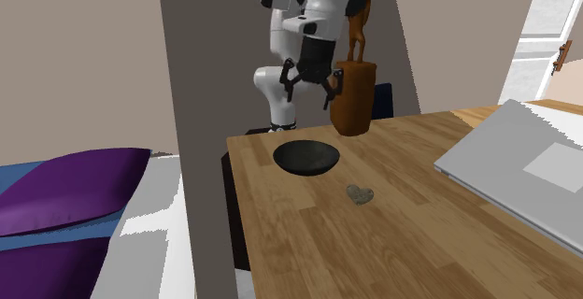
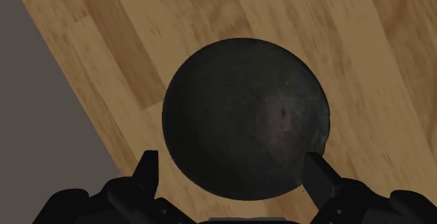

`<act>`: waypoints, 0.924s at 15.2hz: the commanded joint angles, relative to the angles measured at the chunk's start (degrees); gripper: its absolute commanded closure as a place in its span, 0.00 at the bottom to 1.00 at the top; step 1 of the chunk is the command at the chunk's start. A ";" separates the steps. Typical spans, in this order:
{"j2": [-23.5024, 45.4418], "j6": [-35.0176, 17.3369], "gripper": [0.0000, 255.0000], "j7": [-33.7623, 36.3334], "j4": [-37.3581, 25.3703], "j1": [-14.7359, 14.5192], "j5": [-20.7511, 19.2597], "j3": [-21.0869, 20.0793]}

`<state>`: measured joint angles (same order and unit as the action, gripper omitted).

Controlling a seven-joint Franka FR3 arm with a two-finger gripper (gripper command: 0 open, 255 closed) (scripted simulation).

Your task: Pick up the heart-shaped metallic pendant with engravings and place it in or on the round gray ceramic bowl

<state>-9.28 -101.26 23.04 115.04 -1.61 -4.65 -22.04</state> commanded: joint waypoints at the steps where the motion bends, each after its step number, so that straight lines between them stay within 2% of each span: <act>1: 5.33 0.43 0.00 2.96 -4.26 -0.39 -2.38 -1.62; 7: 21.82 3.84 0.00 11.06 -18.72 -4.20 -10.54 -4.18; 11: 33.42 8.04 0.00 14.68 -30.99 -8.79 -15.72 -3.87; 14: 42.73 12.25 0.00 15.98 -42.42 -13.11 -19.11 -2.81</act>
<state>30.04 -90.77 38.33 76.96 -13.05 -22.53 -25.15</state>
